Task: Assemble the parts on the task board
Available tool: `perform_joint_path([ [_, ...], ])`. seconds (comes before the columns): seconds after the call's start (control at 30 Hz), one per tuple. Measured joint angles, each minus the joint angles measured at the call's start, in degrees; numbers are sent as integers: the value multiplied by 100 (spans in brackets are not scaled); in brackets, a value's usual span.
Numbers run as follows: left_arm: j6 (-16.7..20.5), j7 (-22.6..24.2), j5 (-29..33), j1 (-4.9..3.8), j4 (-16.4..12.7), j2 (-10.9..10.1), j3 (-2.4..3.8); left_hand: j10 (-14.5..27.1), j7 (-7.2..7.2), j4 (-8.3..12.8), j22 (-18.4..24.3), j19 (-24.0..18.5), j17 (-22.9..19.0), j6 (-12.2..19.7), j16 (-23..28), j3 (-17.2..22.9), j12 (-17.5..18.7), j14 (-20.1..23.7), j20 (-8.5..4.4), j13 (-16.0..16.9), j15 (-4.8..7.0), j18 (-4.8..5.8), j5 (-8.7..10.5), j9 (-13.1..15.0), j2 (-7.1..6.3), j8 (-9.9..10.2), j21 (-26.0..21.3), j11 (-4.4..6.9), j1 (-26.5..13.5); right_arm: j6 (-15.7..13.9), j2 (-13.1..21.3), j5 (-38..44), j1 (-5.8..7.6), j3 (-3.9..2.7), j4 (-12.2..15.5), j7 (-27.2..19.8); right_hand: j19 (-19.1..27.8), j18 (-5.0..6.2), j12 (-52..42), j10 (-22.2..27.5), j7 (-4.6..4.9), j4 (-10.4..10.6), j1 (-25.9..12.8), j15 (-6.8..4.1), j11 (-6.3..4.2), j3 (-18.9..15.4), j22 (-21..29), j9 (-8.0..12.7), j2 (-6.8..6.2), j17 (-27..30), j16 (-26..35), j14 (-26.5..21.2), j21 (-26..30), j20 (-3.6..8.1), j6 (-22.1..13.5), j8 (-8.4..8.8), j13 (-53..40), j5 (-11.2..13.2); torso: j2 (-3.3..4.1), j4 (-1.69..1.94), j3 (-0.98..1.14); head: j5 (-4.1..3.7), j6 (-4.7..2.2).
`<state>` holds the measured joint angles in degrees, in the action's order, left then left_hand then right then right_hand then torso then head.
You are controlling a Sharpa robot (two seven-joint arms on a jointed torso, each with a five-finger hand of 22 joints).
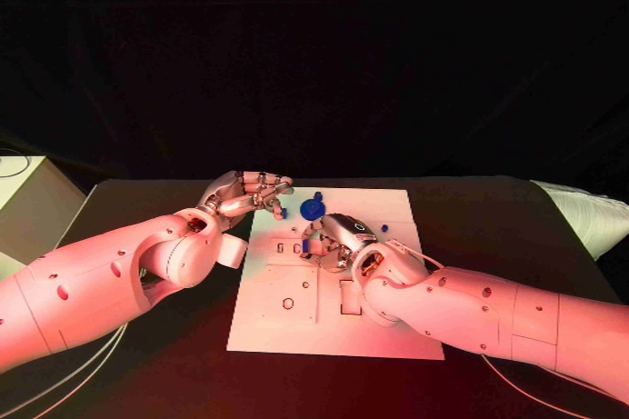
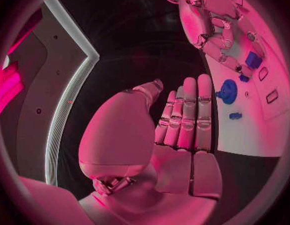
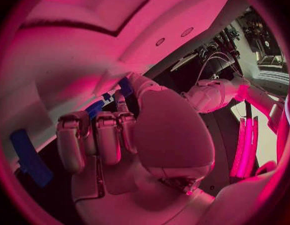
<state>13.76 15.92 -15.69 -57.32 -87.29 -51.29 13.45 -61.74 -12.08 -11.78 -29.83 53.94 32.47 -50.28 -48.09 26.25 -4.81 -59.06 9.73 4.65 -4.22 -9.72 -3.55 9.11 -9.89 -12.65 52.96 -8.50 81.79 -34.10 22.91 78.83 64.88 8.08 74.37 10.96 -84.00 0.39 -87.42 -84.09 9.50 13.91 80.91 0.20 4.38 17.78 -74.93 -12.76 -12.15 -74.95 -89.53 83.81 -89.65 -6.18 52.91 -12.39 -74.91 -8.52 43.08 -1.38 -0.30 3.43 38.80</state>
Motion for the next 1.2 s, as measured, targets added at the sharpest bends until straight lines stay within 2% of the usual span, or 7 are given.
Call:
perform_joint_path([
  [0.23, 0, -2, 0, 0, 3, 3, 0, 0, 0, 0, 0, 0, 0, 0, 0, 0, 0, 0, 0, 0, 0, 0, 0, 0, 0, 0, 0, 0, 0, -67, 42, 2, -5, 0, 90, -13, 0, 0, 0, 20, 32, 83, -60, 21, 20, -190, 0, 22, -60, 1, 0, 22, 0, 0, -74, 21, 0, 68, 0, 3, -1, -6, 2],
  [0.37, 0, -8, -4, 0, 21, 7, 0, 0, 0, 16, -2, -21, -5, 0, -10, 16, 0, 0, -21, 0, 0, 1, 0, 0, 19, 0, 14, 0, -19, -163, 117, -24, -8, 0, 220, -56, 0, 0, 0, 8, 65, 238, -63, 64, 73, -712, 1, 63, -58, 1, 0, 20, 0, -41, -207, 117, 1, 68, -4, 3, -1, -7, -13],
  [0.67, 193, -152, -107, 1, 89, 68, -1, -393, 22, 2, -73, 44, 54, 22, -269, 31, -459, -182, -85, 198, 92, 1, 0, 50, -16, -50, 216, 113, -152, -457, 348, -190, 43, -51, 558, -277, 0, 0, 0, 10, 109, 285, -139, 74, 112, -1343, 1, 93, 110, 1, 0, 10, 0, -82, -252, 177, 1, 68, -47, -11, -11, -20, -67],
  [0.77, 315, -240, -169, 2, 142, 100, -2, -447, 54, 33, -147, 103, 247, 53, -591, -132, -1121, -301, -144, 610, 137, 1, 0, 157, 10, -301, 396, 166, -210, -536, 485, -282, 90, -86, 729, -352, 0, 0, 36, 10, 110, 295, -139, 83, 112, -1384, 1, 100, 110, 2, 0, 1, 0, -82, -252, 177, 1, 68, -69, -18, -14, -24, -69],
  [0.9, 438, -368, -262, 2, 249, 161, -2, -17, 199, -33, -679, 449, 900, 155, -1323, -319, -2810, -701, -234, 1735, 262, 1, 0, 399, 78, -882, 911, 283, -307, -596, 691, -432, 173, -129, 968, -444, 0, 0, 36, 10, 110, 293, -169, 102, 112, -1397, 2, 99, 139, 2, 0, 21, 0, -82, -252, 177, -3, 68, -101, -27, -15, -11, -62],
  [1.1, 566, -641, -464, 2, 407, 219, -4, 112, 350, -375, -2676, 1681, 3786, 264, -3317, -453, -4896, -2245, -360, 3016, 397, 289, 0, 840, 112, -1800, 2214, 473, -623, -635, 1029, -927, 309, -193, 1295, -652, 0, 1, 36, 10, 82, 278, -81, 103, 113, -1413, 2, 89, 299, 2, 0, 21, 0, -82, -224, 172, -4, -248, -169, -63, -15, 20, -59],
  [1.2, 565, -898, -654, 2, 484, 238, -4, -463, 433, -445, -3379, 2098, 4211, 268, -3736, -488, -5856, -2470, -429, 4081, 464, 360, 0, 1058, 194, -2133, 2611, 550, -815, -630, 1240, -1368, 388, -223, 1434, -796, 0, 0, 36, 9, 37, 278, -16, 103, 113, -1413, 2, 50, 364, 2, 0, 22, 0, -82, -95, 52, -3, -400, -208, -90, -8, 37, -53],
])
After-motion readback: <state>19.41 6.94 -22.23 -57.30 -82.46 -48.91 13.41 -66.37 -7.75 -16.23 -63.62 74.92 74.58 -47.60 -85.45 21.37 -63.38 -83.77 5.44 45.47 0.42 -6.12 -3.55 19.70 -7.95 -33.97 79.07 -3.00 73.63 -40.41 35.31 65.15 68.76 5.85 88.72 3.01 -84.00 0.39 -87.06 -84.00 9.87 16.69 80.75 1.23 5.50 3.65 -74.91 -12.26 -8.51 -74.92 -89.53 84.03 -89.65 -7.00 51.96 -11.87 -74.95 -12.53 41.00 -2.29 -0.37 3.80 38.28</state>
